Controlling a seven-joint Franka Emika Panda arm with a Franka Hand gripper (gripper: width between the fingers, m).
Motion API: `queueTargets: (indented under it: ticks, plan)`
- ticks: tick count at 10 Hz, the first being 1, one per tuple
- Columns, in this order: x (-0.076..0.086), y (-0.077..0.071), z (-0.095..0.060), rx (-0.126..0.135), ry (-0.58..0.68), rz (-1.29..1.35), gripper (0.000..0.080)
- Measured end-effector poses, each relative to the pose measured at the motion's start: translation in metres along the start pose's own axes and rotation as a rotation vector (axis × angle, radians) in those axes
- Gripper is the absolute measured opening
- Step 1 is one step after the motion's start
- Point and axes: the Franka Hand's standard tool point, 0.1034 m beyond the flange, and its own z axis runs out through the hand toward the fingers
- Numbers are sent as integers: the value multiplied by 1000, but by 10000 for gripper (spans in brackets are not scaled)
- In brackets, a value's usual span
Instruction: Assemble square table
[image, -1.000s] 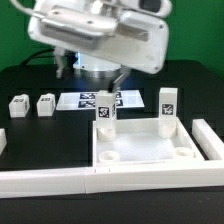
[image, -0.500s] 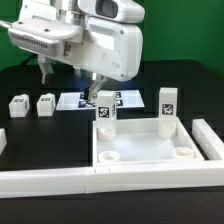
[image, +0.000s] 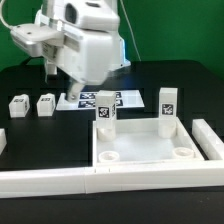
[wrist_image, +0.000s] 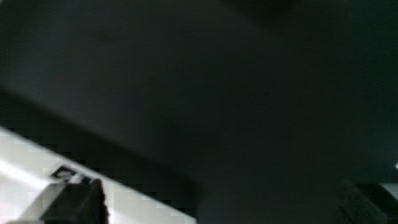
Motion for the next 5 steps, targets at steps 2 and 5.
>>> queueTargets:
  ticks: [2,5]
  plan:
    - [-6,-18,5,17,24,216,649]
    - [-2,-16,5,18,24,373,649]
